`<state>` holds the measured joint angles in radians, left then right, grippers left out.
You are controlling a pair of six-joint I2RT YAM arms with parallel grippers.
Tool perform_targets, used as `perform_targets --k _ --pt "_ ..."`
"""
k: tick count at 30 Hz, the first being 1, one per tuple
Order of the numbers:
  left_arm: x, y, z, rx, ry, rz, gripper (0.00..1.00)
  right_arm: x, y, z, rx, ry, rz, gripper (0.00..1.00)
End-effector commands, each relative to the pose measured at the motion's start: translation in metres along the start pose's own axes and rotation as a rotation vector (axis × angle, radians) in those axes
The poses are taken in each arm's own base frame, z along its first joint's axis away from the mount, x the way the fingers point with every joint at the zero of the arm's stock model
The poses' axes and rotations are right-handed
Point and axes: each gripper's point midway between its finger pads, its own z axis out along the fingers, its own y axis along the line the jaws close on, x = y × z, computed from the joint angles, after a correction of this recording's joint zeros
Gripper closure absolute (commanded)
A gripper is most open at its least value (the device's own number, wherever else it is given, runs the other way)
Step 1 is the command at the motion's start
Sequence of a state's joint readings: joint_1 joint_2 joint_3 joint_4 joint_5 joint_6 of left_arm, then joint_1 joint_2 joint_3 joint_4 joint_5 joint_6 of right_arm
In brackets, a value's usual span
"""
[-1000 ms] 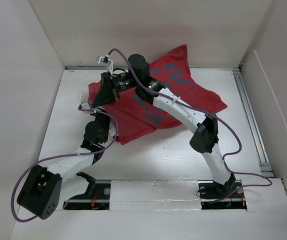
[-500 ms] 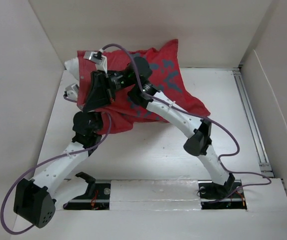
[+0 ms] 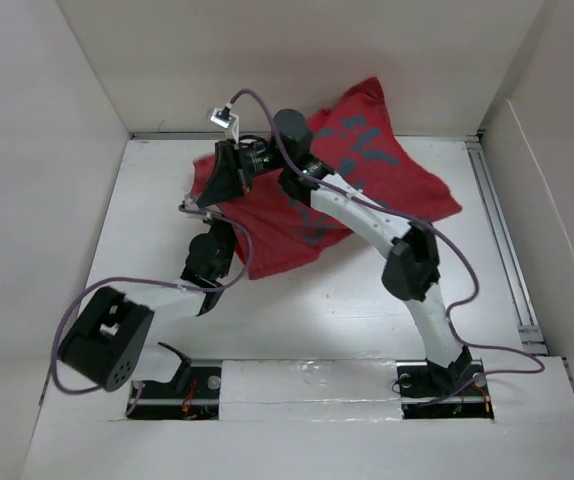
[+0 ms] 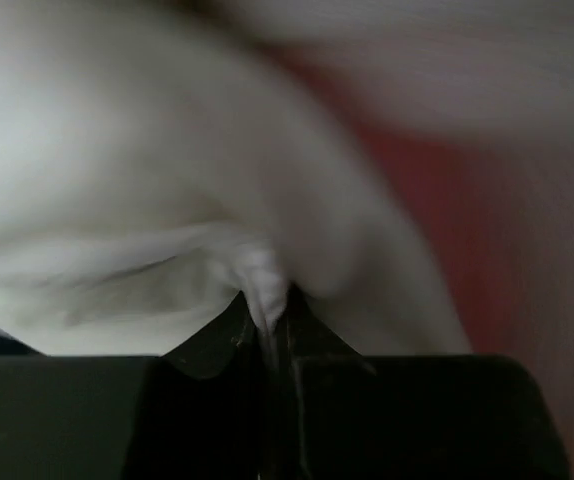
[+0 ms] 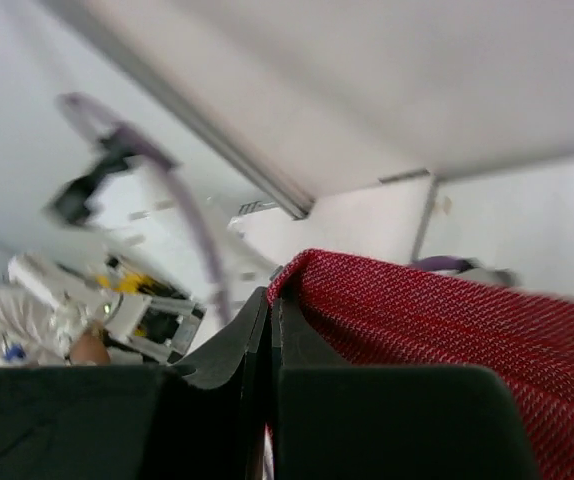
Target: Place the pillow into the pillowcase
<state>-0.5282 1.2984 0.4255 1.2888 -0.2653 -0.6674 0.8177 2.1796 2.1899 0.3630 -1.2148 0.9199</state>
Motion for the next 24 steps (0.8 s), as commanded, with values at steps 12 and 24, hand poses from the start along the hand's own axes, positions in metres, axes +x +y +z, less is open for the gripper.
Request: perform_targets --k 12,24 --pt "0.024 0.045 -0.032 0.004 0.122 -0.05 0.83 0.073 -0.114 -0.036 0.267 -0.009 0.154 0.62" --pt "-0.026 0.146 -0.14 -0.803 0.058 -0.006 0.0 0.053 -0.086 -0.115 0.876 -0.101 -0.081 0.0"
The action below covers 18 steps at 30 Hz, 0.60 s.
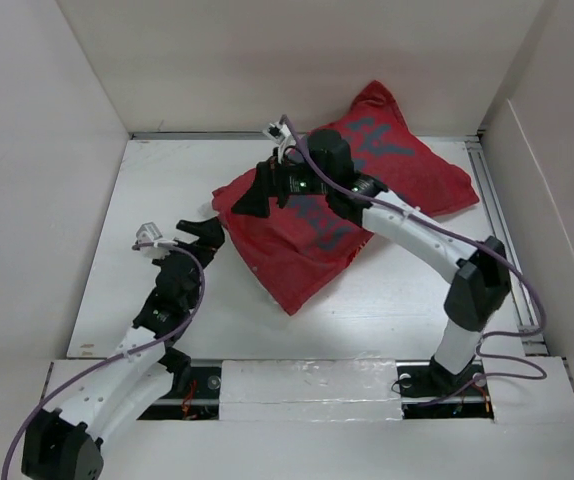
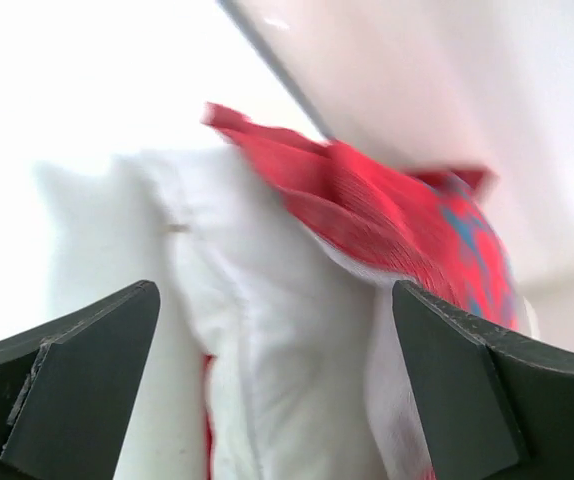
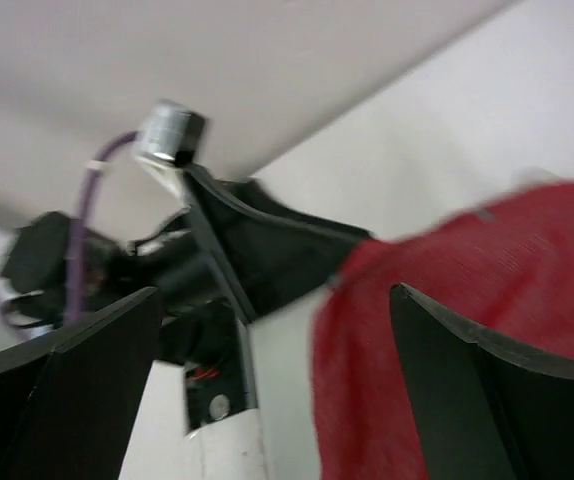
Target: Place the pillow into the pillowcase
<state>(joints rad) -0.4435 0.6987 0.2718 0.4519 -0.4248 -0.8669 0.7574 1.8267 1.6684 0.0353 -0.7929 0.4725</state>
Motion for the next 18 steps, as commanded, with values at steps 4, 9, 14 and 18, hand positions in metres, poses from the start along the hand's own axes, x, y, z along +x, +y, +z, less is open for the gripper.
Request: perform_targets --k 4,9,14,18 --pt "0.014 0.088 -0.03 -0.465 0.088 0.046 0.0 0.031 -0.058 -0.05 0.646 0.005 -0.115 0.0" --pt "0.097 0.076 -0.032 -0.272 0.404 -0.049 0.0 0.085 -0.05 -0.071 0.823 0.09 -0.134 0.0" --pt "0.126 0.061 -0.051 -0.019 0.481 -0.207 0.0 0.125 -0.025 -0.079 0.881 0.118 -0.18 0.0" --pt "0.1 0.045 -0.045 0.088 0.35 -0.219 0.0 0.148 -0.007 -0.084 0.86 0.105 -0.195 0.0"
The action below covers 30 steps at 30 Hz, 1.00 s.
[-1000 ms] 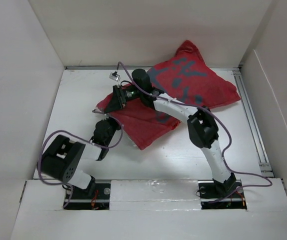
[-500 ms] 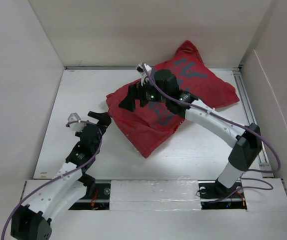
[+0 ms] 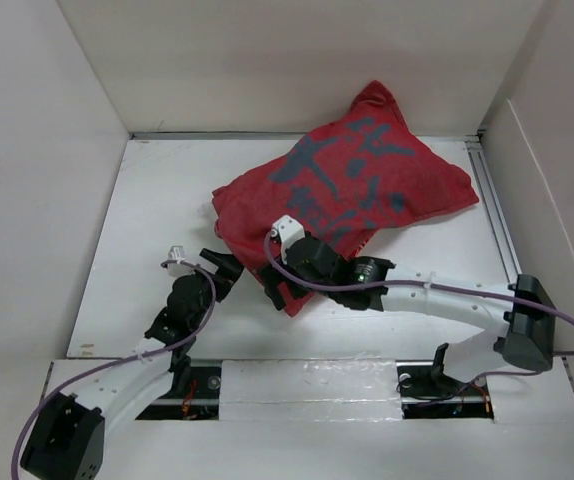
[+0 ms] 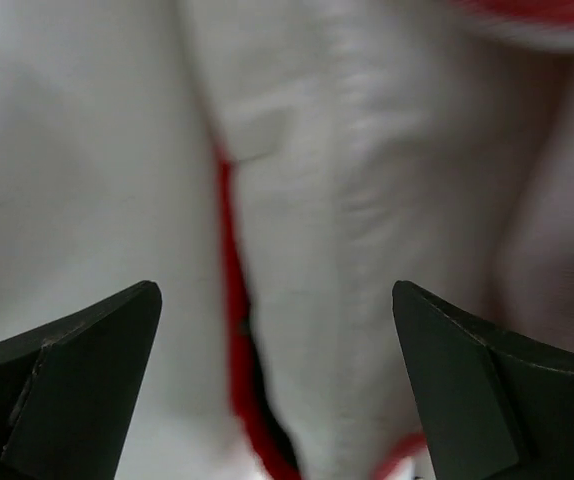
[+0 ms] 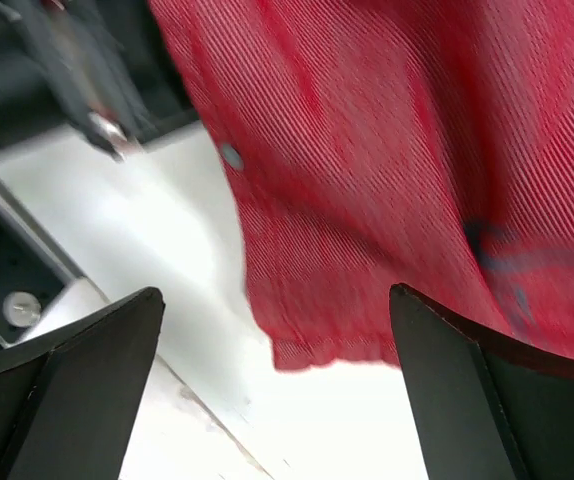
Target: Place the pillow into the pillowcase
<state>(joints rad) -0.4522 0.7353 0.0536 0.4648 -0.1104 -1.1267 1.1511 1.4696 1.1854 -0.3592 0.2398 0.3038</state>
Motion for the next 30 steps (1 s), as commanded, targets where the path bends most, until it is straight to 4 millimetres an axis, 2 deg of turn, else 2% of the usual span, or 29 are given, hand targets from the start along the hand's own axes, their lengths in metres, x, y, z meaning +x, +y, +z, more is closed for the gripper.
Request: perform_targets --k 1,3,4,5,6,7,8,10,11,12,14,18,19,20,22,23,24,25,27,28,30 --pt "-0.009 -0.018 -0.011 0.185 -0.073 -0.013 0.0 -0.017 -0.006 -0.018 0.077 -0.131 0.03 0.0" --pt "-0.015 -0.027 -0.014 0.233 -0.107 -0.005 0.0 -0.016 -0.007 -0.019 0.11 -0.148 0.037 0.0" --pt "-0.016 -0.03 -0.013 0.243 -0.112 -0.007 0.0 -0.01 -0.01 -0.011 0.131 -0.13 0.028 0.0" --pt "-0.022 -0.043 -0.016 0.296 -0.135 -0.007 0.0 -0.008 -0.008 -0.011 0.146 -0.114 0.023 0.0" --pt "-0.022 -0.044 -0.014 0.3 -0.137 -0.008 0.0 -0.006 -0.007 -0.01 0.175 -0.109 0.005 0.0" --pt "-0.024 -0.048 -0.012 0.305 -0.139 -0.009 0.0 -0.007 -0.003 -0.005 0.183 -0.103 -0.006 0.01" --pt "-0.019 -0.04 -0.004 0.262 -0.123 0.011 0.0 -0.007 0.002 -0.003 0.186 -0.103 -0.014 0.03" --pt "-0.02 -0.057 0.003 0.293 -0.108 0.012 0.02 -0.004 0.007 0.001 0.191 -0.094 -0.018 0.04" --pt "-0.011 -0.044 0.014 0.239 -0.073 0.022 0.04 -0.004 0.006 0.002 0.203 -0.091 -0.012 0.05" --pt "-0.007 -0.052 0.016 0.272 -0.055 0.023 0.05 -0.004 0.006 0.002 0.203 -0.091 -0.012 0.05" --pt "-0.001 -0.052 0.021 0.274 -0.026 0.013 0.07 -0.004 0.007 0.002 0.202 -0.092 -0.003 0.06" --pt "0.009 -0.033 0.023 0.242 0.002 -0.003 0.07 -0.003 0.011 0.003 0.171 -0.11 0.021 0.12" --pt "0.006 -0.036 0.023 0.25 -0.011 -0.005 0.07 0.002 0.01 0.007 0.175 -0.1 0.016 0.14" --pt "0.009 -0.028 0.023 0.229 -0.003 -0.003 0.07 0.004 0.006 0.009 0.198 -0.101 0.012 0.16" --pt "0.007 -0.032 0.023 0.244 -0.009 -0.005 0.08 0.016 0.004 0.021 0.224 -0.07 0.002 0.2" --pt "0.007 -0.032 0.023 0.244 -0.009 -0.005 0.11 0.016 0.003 0.024 0.234 -0.069 0.0 0.23" --pt "0.005 -0.039 0.023 0.266 -0.018 -0.008 0.2 0.014 0.004 0.027 0.243 -0.072 -0.001 0.29" --pt "0.006 -0.037 0.024 0.258 -0.015 -0.007 0.26 0.021 0.003 0.034 0.252 -0.053 -0.003 0.31" --pt "0.003 -0.045 0.025 0.282 -0.025 -0.009 0.4 0.025 0.001 0.039 0.273 -0.051 -0.01 0.33" --pt "0.001 -0.05 0.027 0.293 -0.03 -0.011 0.56 0.027 0.001 0.044 0.276 -0.044 -0.014 0.36" --pt "-0.001 -0.056 0.03 0.31 -0.037 -0.013 0.7 0.026 0.003 0.046 0.276 -0.045 -0.005 0.38"
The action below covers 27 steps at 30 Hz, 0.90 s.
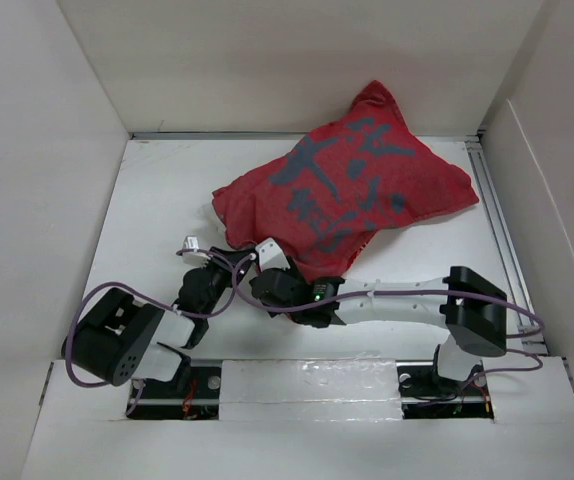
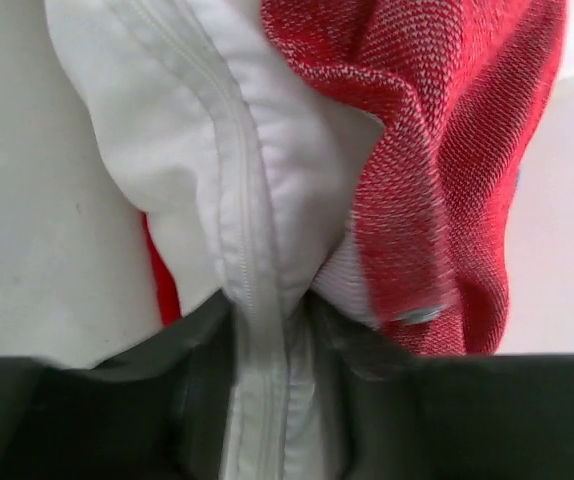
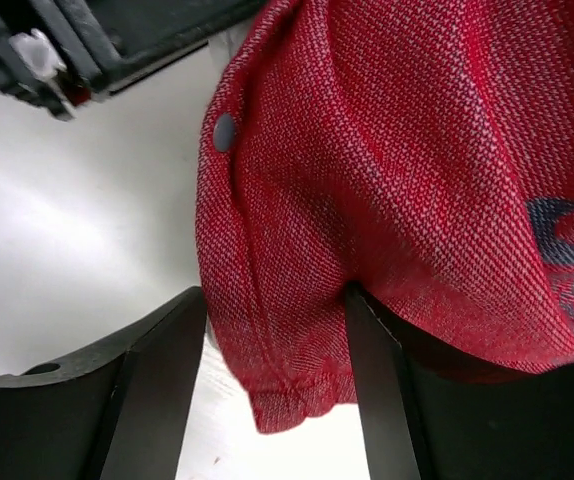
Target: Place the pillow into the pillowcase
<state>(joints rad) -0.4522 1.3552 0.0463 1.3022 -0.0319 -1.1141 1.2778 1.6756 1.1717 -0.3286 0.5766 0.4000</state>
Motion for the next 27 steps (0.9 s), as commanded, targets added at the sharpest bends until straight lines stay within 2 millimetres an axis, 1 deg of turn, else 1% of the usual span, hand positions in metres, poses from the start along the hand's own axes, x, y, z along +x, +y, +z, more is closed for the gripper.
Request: perform_targets --k 1,2,3,4,5,6,7,8,9,10,11,13,15,16,17,18,19,20,21,22,23,24,25,26,27 --pt "-0.008 -0.024 0.001 0.103 -0.036 0.0 0.75 -0.029 0.011 -0.002 0.004 -0.079 0.067 0.38" --pt "-0.007 -0.02 0.002 0.095 -0.033 0.001 0.85 -0.03 0.013 -0.001 0.004 -0.079 0.067 0.38" --pt "-0.01 -0.029 0.005 0.128 -0.047 -0.002 0.91 -0.03 0.013 -0.001 0.004 -0.079 0.067 0.38" --pt "-0.012 -0.033 0.007 0.142 -0.053 -0.003 0.96 -0.034 0.012 -0.001 0.012 -0.091 0.073 0.42" --pt "-0.01 -0.034 0.008 0.153 -0.044 -0.002 1.0 -0.035 0.011 -0.001 0.02 -0.095 0.082 0.57" --pt "-0.01 -0.036 0.009 0.168 -0.051 -0.003 1.0 -0.034 0.015 -0.002 0.015 -0.09 0.082 0.69" --pt "-0.009 -0.041 0.01 0.193 -0.044 -0.003 1.0 -0.033 0.012 -0.002 0.029 -0.086 0.075 0.78" --pt "-0.01 -0.042 0.011 0.205 -0.049 -0.004 1.0 -0.039 0.014 -0.002 0.036 -0.093 0.078 0.93" --pt "-0.006 -0.037 0.013 0.197 -0.036 -0.002 1.0 -0.041 0.02 -0.007 0.025 -0.093 0.08 0.94" --pt "-0.006 -0.045 0.011 0.239 -0.036 -0.013 1.0 -0.039 0.02 -0.009 0.043 -0.089 0.06 0.94" --pt "-0.005 -0.046 0.011 0.25 -0.03 -0.013 1.0 -0.047 0.034 -0.02 0.018 -0.111 0.054 0.94" --pt "-0.003 -0.047 0.011 0.279 -0.028 -0.021 1.0 -0.053 0.048 -0.031 -0.015 -0.128 0.023 0.93" --pt "-0.002 -0.045 0.012 0.291 -0.029 -0.045 1.0 -0.057 0.067 -0.043 -0.092 -0.141 -0.02 0.93" --pt "-0.004 -0.05 0.01 0.31 -0.037 -0.045 1.0 -0.057 0.067 -0.043 -0.093 -0.141 -0.021 0.93" --pt "-0.003 -0.049 0.008 0.311 -0.037 -0.045 1.0 -0.066 0.08 -0.05 -0.169 -0.16 -0.007 1.0" --pt "-0.006 -0.051 0.008 0.319 -0.05 -0.047 1.0 -0.058 0.084 -0.049 -0.206 -0.151 -0.031 1.0" --pt "-0.005 -0.048 0.006 0.31 -0.047 -0.047 1.0 -0.059 0.089 -0.053 -0.251 -0.16 -0.057 1.0" --pt "-0.006 -0.051 0.006 0.319 -0.05 -0.047 1.0 -0.058 0.104 -0.054 -0.356 -0.153 -0.064 1.0" --pt "-0.007 -0.054 0.005 0.327 -0.053 -0.048 1.0 -0.049 0.109 -0.056 -0.402 -0.143 -0.083 1.0" --pt "-0.009 -0.056 0.004 0.335 -0.059 -0.038 1.0 -0.047 0.109 -0.053 -0.425 -0.134 -0.079 1.0" --pt "-0.012 -0.063 0.002 0.358 -0.068 -0.038 1.0 -0.042 0.114 -0.054 -0.455 -0.123 -0.083 1.0" --pt "-0.014 -0.07 0.005 0.376 -0.075 -0.039 1.0 -0.041 0.118 -0.053 -0.521 -0.107 -0.085 1.0" --pt "-0.016 -0.074 0.007 0.383 -0.08 -0.031 1.0 -0.028 0.122 -0.053 -0.56 -0.08 -0.097 1.0" --pt "-0.019 -0.086 0.006 0.42 -0.085 -0.017 1.0 -0.024 0.124 -0.052 -0.593 -0.073 -0.105 1.0" --pt "-0.018 -0.084 0.01 0.396 -0.077 -0.007 1.0 -0.027 0.13 -0.059 -0.643 -0.09 -0.098 1.0"
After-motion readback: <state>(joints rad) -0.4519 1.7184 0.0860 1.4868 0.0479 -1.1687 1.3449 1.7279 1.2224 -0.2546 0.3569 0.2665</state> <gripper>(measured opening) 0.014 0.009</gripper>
